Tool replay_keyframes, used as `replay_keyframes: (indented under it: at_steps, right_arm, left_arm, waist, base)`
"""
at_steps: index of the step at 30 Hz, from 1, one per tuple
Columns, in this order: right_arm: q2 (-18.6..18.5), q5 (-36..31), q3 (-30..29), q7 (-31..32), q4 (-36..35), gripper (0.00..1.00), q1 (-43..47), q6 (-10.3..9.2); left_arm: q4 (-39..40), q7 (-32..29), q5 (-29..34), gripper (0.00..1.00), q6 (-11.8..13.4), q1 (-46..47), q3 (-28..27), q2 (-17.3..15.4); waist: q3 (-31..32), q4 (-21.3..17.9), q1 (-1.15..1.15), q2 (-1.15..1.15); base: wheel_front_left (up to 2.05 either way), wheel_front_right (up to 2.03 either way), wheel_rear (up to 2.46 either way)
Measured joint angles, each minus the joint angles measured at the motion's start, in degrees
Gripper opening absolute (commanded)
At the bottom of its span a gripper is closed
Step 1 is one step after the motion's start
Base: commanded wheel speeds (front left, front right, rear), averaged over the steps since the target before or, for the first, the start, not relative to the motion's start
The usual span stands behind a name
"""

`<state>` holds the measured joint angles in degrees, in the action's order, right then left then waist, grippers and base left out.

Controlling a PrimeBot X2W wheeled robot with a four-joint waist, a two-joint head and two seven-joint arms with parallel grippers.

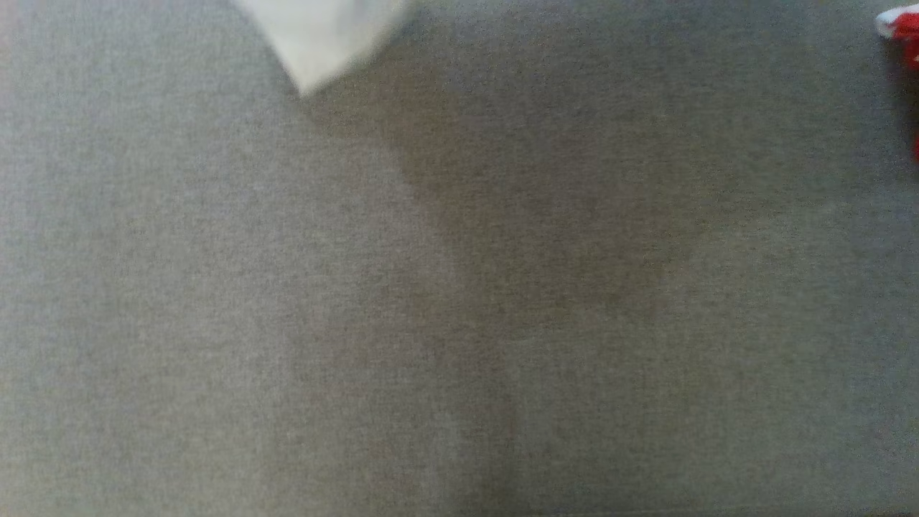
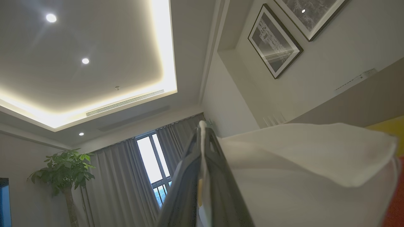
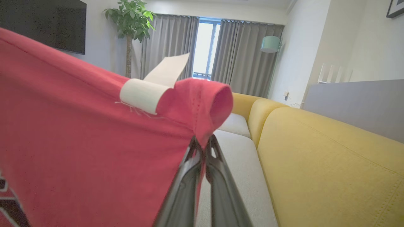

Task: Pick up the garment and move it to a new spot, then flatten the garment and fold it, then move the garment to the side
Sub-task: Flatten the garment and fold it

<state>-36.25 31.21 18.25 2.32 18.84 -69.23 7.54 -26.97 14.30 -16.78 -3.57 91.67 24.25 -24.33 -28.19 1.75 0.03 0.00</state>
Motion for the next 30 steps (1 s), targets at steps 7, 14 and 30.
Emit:
replay_keyframes:
  at_steps: [7,14,30]
  right_arm:
    - [0.49,-0.96,3.48,-6.86,8.65,0.0,-2.63,0.0]
    - [0.53,3.37,7.72,-11.99,14.12,0.0,5.1,0.0]
    - [-6.25,17.31,12.67,-15.52,4.2,0.0,40.68,0.0]
  left_arm:
    - [1.59,0.66,-0.01,0.0,-2.08,-2.39,-1.02,2.72]
    - [10.34,0.64,-3.86,0.0,-3.54,-24.75,-1.35,3.05]
    - [30.06,0.56,-12.15,0.0,-0.1,-80.25,-2.36,-0.54]
  waist:
    - [-2.87,2.25,-0.02,0.0]
    - [-1.77,3.93,-0.02,0.0]
    - [11.68,2.85,-0.05,0.01]
  base:
    - [0.0,0.0,0.0]
    - [0.0,0.0,0.0]
    - [0.0,0.0,0.0]
